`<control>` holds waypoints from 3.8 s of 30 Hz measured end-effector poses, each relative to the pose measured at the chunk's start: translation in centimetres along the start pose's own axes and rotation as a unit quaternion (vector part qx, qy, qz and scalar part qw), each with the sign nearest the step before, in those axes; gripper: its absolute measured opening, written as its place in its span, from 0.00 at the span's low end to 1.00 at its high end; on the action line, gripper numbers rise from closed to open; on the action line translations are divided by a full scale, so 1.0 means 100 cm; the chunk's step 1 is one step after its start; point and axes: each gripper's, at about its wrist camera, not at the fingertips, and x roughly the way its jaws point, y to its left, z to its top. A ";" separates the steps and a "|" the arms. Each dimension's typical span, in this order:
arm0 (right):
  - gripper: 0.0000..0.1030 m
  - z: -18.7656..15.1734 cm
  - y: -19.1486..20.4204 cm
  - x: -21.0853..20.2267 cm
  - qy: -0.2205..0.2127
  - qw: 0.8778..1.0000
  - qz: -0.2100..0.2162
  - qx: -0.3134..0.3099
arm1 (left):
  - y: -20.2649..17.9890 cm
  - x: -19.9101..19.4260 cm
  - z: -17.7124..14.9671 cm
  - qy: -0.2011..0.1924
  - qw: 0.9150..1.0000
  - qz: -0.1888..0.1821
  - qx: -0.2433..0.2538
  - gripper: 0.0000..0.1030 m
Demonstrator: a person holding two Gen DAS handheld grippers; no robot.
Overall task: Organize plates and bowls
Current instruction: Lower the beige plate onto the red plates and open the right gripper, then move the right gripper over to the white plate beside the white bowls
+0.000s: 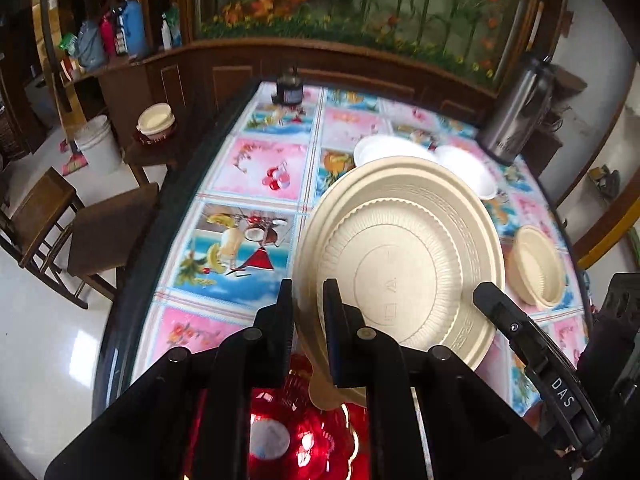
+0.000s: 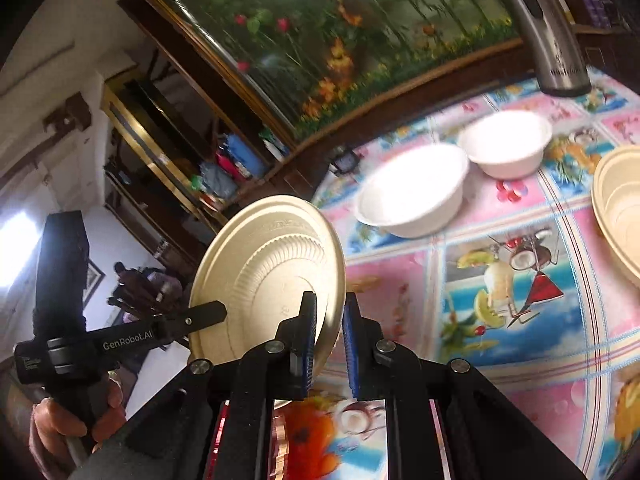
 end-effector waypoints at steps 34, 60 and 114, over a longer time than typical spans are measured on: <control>0.13 -0.095 0.126 -0.052 0.016 0.989 0.017 -0.147 | 0.067 -0.079 -0.110 -0.092 0.993 0.053 -0.049 0.11; 0.13 -0.122 0.091 -0.013 0.093 0.989 -0.018 -0.114 | 0.074 -0.022 -0.132 -0.006 0.997 0.059 -0.054 0.11; 0.78 -0.056 -0.062 -0.097 -0.079 0.986 -0.144 0.014 | -0.062 -0.019 -0.114 -0.020 0.998 -0.006 0.058 0.79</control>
